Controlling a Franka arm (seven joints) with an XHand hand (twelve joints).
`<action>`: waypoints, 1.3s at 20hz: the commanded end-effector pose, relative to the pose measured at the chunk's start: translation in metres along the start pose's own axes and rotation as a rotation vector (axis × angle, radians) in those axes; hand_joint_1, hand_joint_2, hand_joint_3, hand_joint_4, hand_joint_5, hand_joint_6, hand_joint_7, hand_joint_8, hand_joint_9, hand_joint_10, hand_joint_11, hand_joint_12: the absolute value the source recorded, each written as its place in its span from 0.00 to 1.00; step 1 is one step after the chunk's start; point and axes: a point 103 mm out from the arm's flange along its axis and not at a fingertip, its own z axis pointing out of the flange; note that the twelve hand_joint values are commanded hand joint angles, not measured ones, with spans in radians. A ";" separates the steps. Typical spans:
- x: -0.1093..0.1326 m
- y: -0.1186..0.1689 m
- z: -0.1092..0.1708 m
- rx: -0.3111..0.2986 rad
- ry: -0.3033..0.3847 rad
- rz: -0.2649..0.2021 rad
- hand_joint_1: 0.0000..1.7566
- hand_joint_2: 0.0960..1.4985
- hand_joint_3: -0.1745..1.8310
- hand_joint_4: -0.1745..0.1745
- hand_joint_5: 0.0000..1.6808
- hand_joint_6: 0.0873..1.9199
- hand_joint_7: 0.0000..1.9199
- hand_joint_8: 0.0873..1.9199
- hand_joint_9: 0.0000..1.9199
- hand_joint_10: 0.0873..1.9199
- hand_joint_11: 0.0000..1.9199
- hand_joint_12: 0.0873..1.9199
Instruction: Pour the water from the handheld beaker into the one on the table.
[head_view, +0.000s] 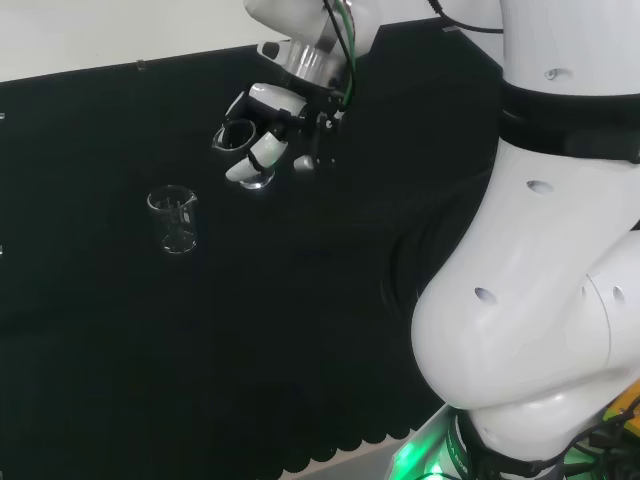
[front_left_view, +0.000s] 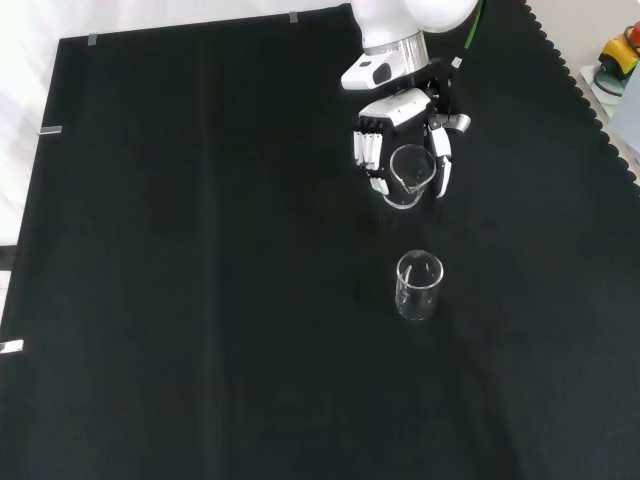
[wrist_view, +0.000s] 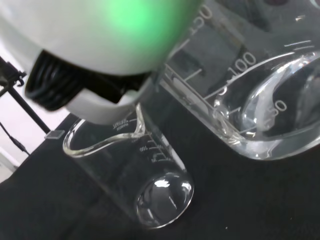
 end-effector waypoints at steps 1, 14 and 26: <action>0.009 0.006 0.008 0.048 -0.041 -0.005 0.82 0.39 0.37 0.00 0.80 0.21 0.73 0.27 0.79 0.00 0.64 0.38; 0.019 0.016 0.015 0.157 -0.149 0.042 0.82 0.37 0.40 0.00 0.81 0.20 0.72 0.27 0.80 0.00 0.66 0.37; 0.027 0.018 0.017 0.238 -0.262 0.065 0.82 0.35 0.42 0.00 0.82 0.19 0.73 0.25 0.81 0.00 0.68 0.36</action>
